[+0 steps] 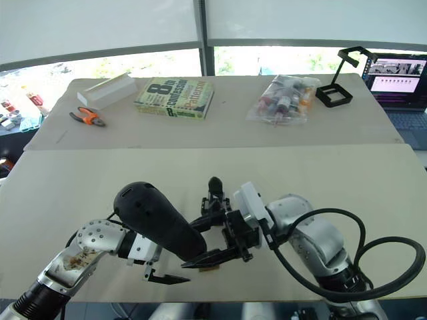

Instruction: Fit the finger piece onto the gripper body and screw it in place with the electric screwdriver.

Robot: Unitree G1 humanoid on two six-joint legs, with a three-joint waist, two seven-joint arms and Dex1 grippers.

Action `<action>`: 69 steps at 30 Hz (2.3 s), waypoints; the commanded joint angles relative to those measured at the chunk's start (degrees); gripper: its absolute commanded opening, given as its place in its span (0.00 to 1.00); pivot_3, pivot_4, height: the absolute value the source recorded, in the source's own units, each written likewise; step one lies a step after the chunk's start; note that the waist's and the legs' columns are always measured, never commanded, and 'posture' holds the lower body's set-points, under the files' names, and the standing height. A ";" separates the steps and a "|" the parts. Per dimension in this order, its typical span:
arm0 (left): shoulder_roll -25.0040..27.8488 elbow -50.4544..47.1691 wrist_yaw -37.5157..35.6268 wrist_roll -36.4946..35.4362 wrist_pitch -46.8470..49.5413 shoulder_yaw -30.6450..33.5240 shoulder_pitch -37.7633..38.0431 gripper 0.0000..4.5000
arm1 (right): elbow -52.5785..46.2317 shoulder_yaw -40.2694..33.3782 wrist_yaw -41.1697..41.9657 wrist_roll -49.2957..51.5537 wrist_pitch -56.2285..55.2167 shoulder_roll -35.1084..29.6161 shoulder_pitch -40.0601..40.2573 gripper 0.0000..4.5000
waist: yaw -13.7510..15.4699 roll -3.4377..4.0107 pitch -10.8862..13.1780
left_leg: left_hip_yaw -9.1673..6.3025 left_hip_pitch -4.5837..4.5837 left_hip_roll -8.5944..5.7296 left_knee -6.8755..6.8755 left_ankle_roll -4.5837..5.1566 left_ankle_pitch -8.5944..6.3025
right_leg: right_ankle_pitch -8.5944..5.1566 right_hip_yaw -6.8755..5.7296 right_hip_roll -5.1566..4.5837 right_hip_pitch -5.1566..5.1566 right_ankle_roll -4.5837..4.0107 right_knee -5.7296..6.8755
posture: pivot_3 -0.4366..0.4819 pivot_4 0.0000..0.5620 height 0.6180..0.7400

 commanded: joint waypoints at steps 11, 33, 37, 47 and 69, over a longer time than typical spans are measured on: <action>-0.23 -1.22 0.26 0.19 -1.03 -0.21 -0.34 1.00 | 1.02 -1.05 2.80 0.60 -1.94 -0.24 0.78 0.42 | 0.07 -0.01 0.01 | 0.05 0.06 0.01 -0.04 0.05 -0.03 | 0.00 0.04 0.01 0.03 0.01 -0.04 | 0.48 0.27 1.00; -0.31 -0.23 -0.17 0.69 -1.92 -0.29 -0.69 1.00 | 2.64 -2.87 3.96 0.01 -2.08 -0.29 0.79 0.42 | 0.03 -0.02 0.01 | 0.15 0.12 0.03 -0.05 0.06 -0.04 | 0.01 0.15 0.06 0.03 0.02 -0.02 | 0.48 0.27 1.00; -0.33 -0.07 -0.17 0.67 -2.10 -0.32 -0.75 1.00 | 2.44 -2.82 3.76 0.06 -1.96 -0.23 0.80 0.42 | 0.06 -0.02 0.01 | 0.15 0.12 0.03 -0.05 0.06 -0.04 | 0.01 0.15 0.06 0.03 0.02 -0.02 | 0.48 0.27 1.00; -0.39 -0.05 -0.19 0.72 -2.16 -0.35 -0.89 1.00 | 2.37 -2.43 3.32 -0.13 -1.88 0.03 0.80 0.42 | 0.06 -0.02 0.01 | 0.15 0.12 0.03 -0.05 0.06 -0.04 | 0.01 0.16 0.06 0.03 0.02 -0.02 | 0.48 0.27 1.00; -0.49 0.12 -0.13 0.79 -2.10 -0.36 -1.27 1.00 | 2.21 -1.91 3.49 -0.50 -2.04 0.02 1.40 0.42 | 0.05 -0.02 0.01 | 0.16 0.12 0.03 -0.05 0.06 -0.05 | 0.01 0.16 0.06 0.03 0.03 -0.02 | 0.48 0.27 1.00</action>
